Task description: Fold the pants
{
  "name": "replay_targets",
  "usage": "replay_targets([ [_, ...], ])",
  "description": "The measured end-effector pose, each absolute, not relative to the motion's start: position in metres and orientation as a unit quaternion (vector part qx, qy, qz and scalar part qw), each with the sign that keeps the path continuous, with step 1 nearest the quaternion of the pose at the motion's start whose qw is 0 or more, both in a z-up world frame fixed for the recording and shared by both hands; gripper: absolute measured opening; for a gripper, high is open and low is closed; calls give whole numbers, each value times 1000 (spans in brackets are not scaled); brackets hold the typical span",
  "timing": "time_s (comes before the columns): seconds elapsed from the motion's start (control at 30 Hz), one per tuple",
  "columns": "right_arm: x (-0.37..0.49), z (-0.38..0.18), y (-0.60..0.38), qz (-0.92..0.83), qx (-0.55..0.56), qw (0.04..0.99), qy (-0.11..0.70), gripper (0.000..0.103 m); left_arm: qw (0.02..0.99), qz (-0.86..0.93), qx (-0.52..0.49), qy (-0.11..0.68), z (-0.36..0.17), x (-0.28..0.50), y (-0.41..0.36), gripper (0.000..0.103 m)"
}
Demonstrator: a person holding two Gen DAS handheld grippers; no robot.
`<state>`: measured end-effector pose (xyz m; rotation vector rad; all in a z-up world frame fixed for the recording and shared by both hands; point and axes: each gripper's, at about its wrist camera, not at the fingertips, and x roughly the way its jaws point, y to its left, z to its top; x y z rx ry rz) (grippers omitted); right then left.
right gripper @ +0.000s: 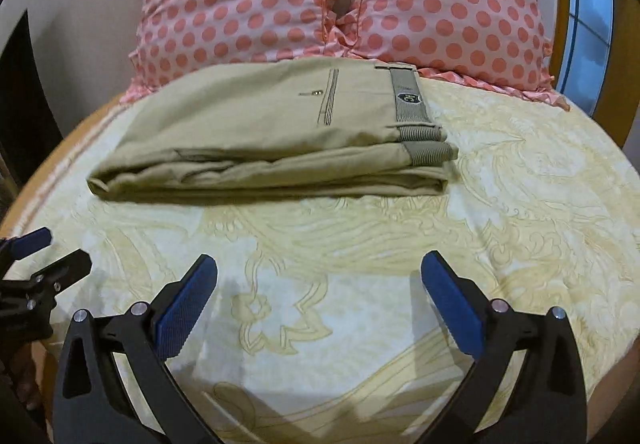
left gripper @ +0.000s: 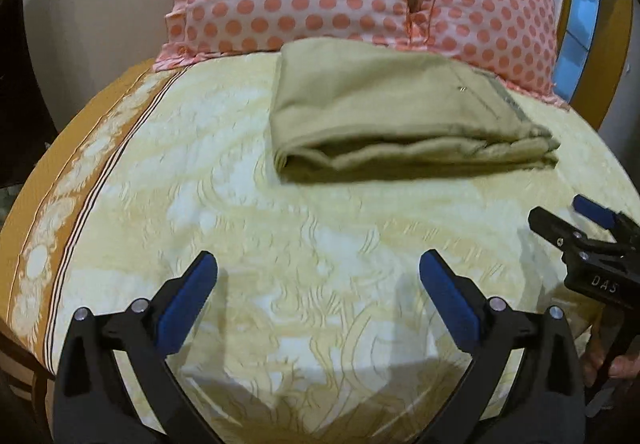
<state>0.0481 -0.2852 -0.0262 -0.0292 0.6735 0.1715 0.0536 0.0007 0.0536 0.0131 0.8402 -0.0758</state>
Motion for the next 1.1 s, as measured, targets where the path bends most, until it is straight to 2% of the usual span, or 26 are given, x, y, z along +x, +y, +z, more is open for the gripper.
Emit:
replay_targets([
  [0.37, 39, -36, -281, 54, -13, 949, 310, 102, 929, -17, 13, 369, 42, 38, 0, 101],
  [1.1, 38, -37, -280, 54, -13, 950, 306, 102, 930, -17, 14, 368, 42, 37, 0, 101],
])
